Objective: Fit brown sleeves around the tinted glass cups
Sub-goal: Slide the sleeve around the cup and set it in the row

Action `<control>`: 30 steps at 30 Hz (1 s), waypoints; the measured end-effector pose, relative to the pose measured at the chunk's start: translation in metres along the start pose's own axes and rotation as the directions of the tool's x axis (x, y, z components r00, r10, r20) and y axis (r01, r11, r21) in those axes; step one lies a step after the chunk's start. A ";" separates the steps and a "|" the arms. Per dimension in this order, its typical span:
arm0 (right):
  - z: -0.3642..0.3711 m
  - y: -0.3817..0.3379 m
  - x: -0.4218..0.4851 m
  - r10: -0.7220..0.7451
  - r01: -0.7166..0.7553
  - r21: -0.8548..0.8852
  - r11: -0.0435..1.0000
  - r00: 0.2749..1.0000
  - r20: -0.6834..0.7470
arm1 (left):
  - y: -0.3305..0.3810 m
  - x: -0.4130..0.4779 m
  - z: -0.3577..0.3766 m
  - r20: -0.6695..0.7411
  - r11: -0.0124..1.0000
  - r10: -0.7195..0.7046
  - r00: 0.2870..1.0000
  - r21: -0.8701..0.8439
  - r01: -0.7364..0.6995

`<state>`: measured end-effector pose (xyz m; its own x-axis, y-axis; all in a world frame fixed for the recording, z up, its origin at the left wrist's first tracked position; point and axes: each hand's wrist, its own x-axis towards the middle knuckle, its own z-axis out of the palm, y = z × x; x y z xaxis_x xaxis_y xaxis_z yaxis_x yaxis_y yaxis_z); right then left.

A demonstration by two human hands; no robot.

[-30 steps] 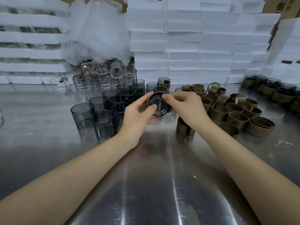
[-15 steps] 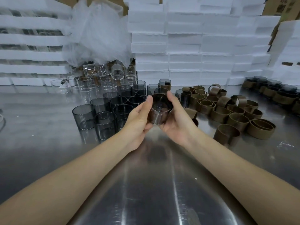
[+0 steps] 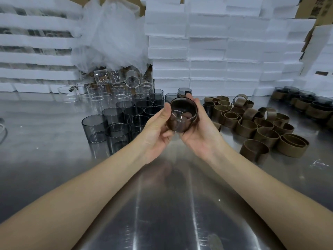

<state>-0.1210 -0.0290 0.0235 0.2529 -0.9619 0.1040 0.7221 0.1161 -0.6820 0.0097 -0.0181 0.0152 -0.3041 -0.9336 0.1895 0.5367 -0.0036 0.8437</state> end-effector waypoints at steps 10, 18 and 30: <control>-0.012 -0.007 -0.002 -0.040 0.040 -0.231 0.972 0.999 0.002 | -0.015 -0.004 -0.007 0.048 0.828 0.237 0.970 0.513 -0.228; -0.008 -0.003 0.003 -0.075 0.030 -0.322 0.946 0.989 -0.129 | -0.014 -0.008 0.000 0.093 0.809 0.281 0.955 0.512 -0.288; -0.011 -0.003 0.001 0.011 -0.052 -0.203 0.978 0.981 -0.196 | -0.014 -0.006 0.005 0.042 0.798 0.359 0.933 0.505 -0.329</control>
<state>-0.1300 -0.0334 0.0174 0.1303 -0.9903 -0.0474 0.5624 0.1132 -0.8191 0.0001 -0.0109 0.0044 -0.1240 -0.8570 0.5002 0.1307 0.4856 0.8643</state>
